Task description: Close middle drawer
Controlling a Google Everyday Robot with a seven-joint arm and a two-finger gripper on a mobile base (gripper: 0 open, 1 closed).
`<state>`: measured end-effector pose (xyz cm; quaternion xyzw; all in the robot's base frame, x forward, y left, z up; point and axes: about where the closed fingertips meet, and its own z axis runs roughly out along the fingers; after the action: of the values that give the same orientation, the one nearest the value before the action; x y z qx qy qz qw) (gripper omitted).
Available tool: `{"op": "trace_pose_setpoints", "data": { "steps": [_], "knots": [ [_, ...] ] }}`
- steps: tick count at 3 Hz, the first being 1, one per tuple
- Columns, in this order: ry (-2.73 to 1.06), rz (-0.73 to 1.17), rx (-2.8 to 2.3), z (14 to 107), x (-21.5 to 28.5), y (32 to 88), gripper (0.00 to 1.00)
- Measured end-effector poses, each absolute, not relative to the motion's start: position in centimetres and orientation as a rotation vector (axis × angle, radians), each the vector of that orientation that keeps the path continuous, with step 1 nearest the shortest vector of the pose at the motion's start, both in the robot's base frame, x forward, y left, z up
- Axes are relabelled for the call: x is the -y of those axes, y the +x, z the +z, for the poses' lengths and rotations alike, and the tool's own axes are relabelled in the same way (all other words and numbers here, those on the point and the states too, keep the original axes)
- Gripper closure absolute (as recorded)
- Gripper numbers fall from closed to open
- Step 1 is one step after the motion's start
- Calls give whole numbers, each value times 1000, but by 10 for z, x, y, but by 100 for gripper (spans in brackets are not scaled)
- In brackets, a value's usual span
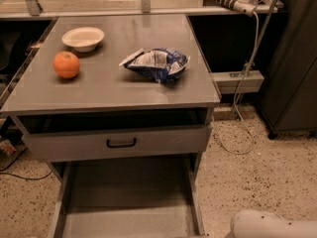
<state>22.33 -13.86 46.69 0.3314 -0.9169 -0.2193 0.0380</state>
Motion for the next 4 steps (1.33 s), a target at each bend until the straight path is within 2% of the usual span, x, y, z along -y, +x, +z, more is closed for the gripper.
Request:
{"op": "trace_pose_setpoints", "data": {
  "steps": [2,4],
  "knots": [
    [906,-742,2850,411,125,251,100],
    [907,-751,2890,401,117,282,100]
  ]
}}
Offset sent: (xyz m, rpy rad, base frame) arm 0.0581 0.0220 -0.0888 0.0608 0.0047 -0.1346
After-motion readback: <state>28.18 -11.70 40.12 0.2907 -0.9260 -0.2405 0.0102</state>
